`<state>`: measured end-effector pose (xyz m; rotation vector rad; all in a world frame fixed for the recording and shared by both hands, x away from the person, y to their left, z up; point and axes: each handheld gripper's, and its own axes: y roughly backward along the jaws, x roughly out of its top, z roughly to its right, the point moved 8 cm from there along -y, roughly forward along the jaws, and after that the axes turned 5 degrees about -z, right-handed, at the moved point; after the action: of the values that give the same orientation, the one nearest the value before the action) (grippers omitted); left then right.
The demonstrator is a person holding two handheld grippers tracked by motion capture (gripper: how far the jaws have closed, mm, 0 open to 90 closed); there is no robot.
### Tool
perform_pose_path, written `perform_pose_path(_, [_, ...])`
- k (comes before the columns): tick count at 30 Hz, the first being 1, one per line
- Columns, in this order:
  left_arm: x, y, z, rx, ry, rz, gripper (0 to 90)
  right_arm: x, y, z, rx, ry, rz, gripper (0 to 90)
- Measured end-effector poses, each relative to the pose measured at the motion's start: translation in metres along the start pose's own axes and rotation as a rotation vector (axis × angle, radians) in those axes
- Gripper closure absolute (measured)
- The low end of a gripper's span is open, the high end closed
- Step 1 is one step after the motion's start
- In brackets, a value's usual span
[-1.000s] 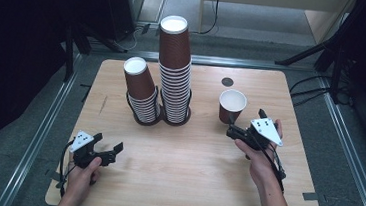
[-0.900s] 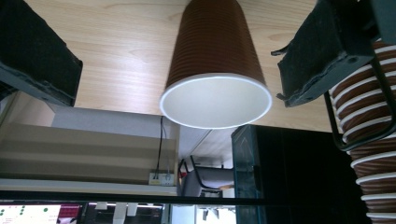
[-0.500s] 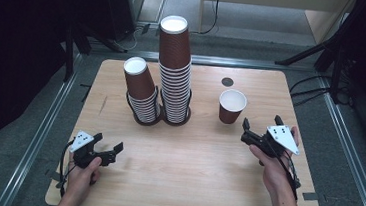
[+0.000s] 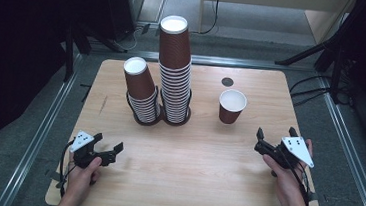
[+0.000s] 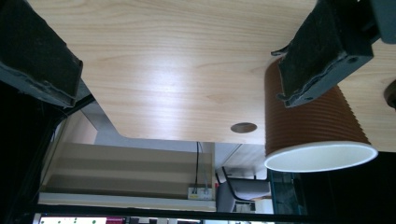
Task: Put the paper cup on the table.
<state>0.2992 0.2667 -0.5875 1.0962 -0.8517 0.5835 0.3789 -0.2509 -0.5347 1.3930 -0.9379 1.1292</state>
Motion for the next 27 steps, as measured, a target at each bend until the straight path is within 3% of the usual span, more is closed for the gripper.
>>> perform_pose_path(7, [0.0,0.0,0.0,0.0,-0.002,0.001,3.2,-0.01,0.008,0.015,-0.028,0.016,-0.021,0.0])
perform_pose_path(27, [0.0,0.0,0.001,-0.001,-0.006,0.002,3.2,-0.024,0.033,0.039,-0.06,0.012,-0.031,0.0])
